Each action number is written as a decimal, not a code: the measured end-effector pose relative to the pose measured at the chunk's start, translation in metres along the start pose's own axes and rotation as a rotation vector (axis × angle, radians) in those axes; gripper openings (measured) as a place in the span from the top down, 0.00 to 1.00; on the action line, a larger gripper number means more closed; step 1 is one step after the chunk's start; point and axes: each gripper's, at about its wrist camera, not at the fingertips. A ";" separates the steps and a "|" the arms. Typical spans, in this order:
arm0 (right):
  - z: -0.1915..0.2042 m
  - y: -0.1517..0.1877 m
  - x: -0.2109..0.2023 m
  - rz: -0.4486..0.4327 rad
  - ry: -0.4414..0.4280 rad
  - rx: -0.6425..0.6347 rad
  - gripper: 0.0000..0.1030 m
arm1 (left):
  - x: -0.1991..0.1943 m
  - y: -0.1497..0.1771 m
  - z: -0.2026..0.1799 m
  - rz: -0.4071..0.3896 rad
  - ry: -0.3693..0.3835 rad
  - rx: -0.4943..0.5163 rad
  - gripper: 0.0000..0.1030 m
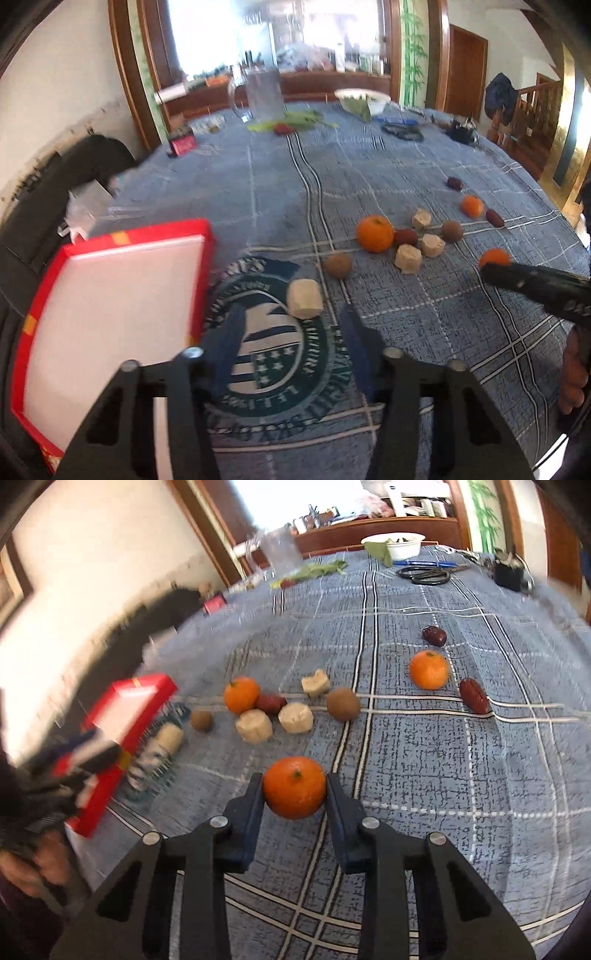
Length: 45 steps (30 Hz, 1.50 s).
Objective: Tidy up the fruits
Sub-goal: 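Grasp a cream cube with the left tool while the right tool grasps a tangerine, then carry both items into the red tray and open both tools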
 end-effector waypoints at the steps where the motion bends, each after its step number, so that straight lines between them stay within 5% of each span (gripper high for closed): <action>1: -0.002 0.000 -0.002 -0.017 -0.027 0.014 0.67 | 0.005 -0.002 0.001 0.026 0.011 0.002 0.60; 8: 0.000 0.000 -0.012 -0.082 -0.055 0.021 0.67 | 0.034 -0.011 0.000 0.116 0.034 -0.022 0.75; 18: -0.010 0.001 -0.005 -0.051 -0.068 0.037 0.67 | 0.042 -0.018 0.001 0.135 0.016 -0.015 0.79; 25: -0.013 0.000 -0.004 -0.050 -0.073 0.045 0.67 | 0.024 -0.013 0.008 0.078 0.041 -0.042 0.79; 33: -0.009 0.001 -0.004 -0.055 -0.050 0.055 0.67 | -0.042 0.012 0.036 -0.073 0.017 -0.108 0.79; 37: 0.019 0.002 0.000 -0.068 -0.009 -0.004 0.67 | -0.057 0.029 0.063 -0.105 -0.034 -0.165 0.79; 45: 0.137 -0.016 0.037 -0.023 -0.095 -0.222 0.66 | -0.060 0.061 0.115 -0.114 -0.131 -0.280 0.79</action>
Point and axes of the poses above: each gripper's, at about its wrist camera, not at the fingertips, and x roughly the way its jaws point, z to its left, y to its underside, and after that the axes turned 12 degrees about z, right-handed
